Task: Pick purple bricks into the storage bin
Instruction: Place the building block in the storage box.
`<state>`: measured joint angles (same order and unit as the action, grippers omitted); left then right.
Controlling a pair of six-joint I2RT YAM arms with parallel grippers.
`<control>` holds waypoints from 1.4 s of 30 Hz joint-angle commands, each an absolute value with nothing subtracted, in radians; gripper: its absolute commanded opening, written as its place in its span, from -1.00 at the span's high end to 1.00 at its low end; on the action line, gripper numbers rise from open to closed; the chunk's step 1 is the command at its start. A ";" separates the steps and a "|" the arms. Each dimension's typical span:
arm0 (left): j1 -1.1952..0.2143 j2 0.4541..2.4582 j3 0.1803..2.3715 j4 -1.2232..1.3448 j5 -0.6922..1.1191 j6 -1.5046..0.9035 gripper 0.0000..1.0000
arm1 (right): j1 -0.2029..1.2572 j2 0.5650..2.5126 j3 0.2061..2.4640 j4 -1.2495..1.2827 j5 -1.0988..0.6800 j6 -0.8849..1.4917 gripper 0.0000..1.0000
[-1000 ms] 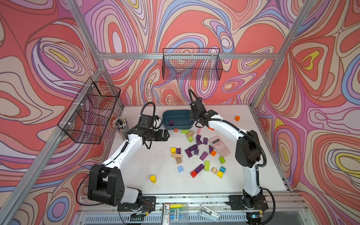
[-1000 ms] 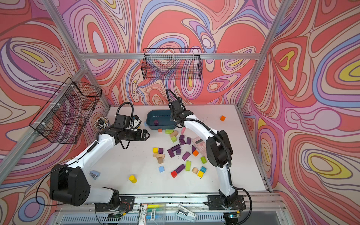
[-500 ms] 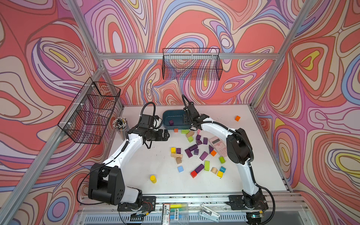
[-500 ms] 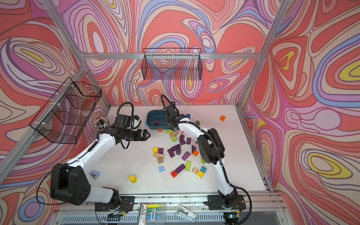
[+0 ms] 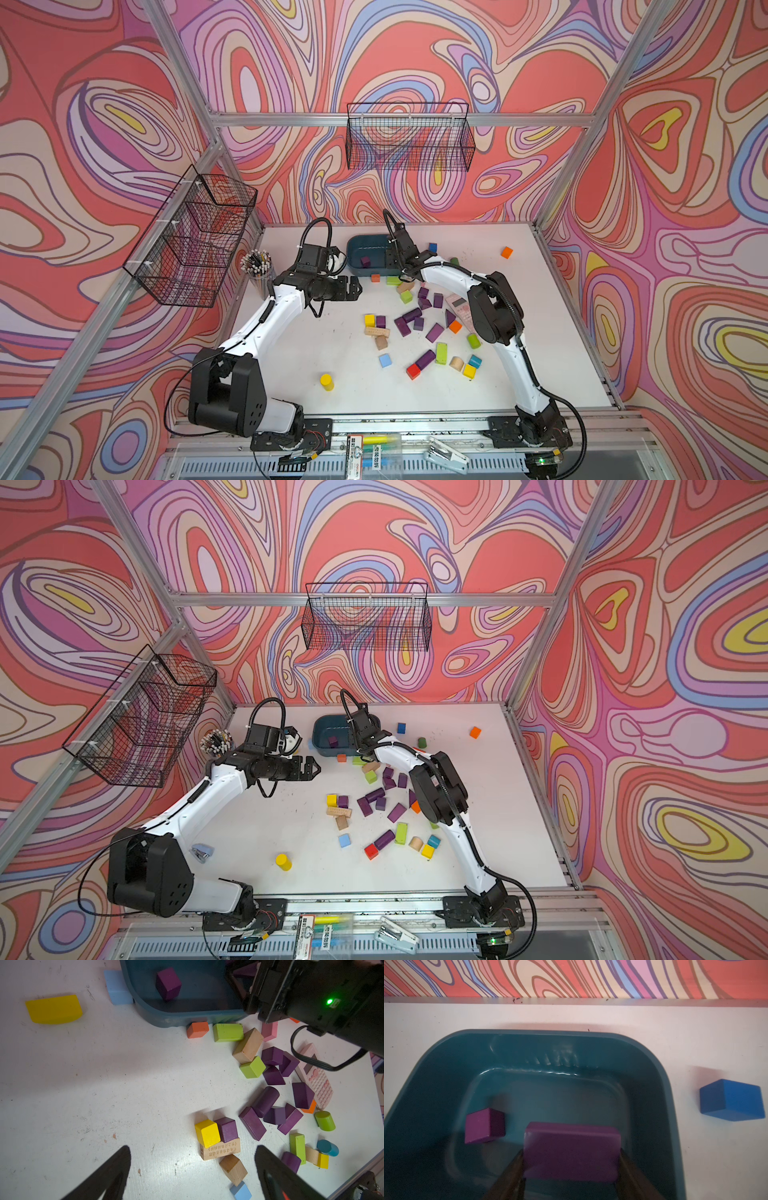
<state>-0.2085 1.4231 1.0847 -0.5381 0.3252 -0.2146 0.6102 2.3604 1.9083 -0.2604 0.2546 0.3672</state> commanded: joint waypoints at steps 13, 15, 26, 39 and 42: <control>-0.201 1.420 1.104 -0.554 0.337 -0.216 -0.95 | 0.615 2.457 2.005 -0.207 0.236 0.352 -0.03; -0.202 1.421 1.103 -0.554 0.336 -0.216 -0.95 | 0.615 2.464 2.014 -0.208 0.236 0.352 -0.04; -0.201 1.432 1.112 -0.569 0.315 -0.219 -0.95 | 0.615 2.448 2.044 -0.219 0.221 0.354 -0.27; -0.201 1.428 1.108 -0.568 0.305 -0.218 -0.97 | 0.615 2.416 2.078 -0.230 0.201 0.353 -0.62; -0.202 1.428 1.108 -0.570 0.303 -0.218 -0.96 | 0.615 2.402 2.079 -0.229 0.204 0.352 -0.65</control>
<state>-0.2085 1.4231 1.0847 -0.5423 0.3130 -0.2142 0.6102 2.4516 2.0586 -0.2253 0.2066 0.3580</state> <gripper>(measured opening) 0.981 0.820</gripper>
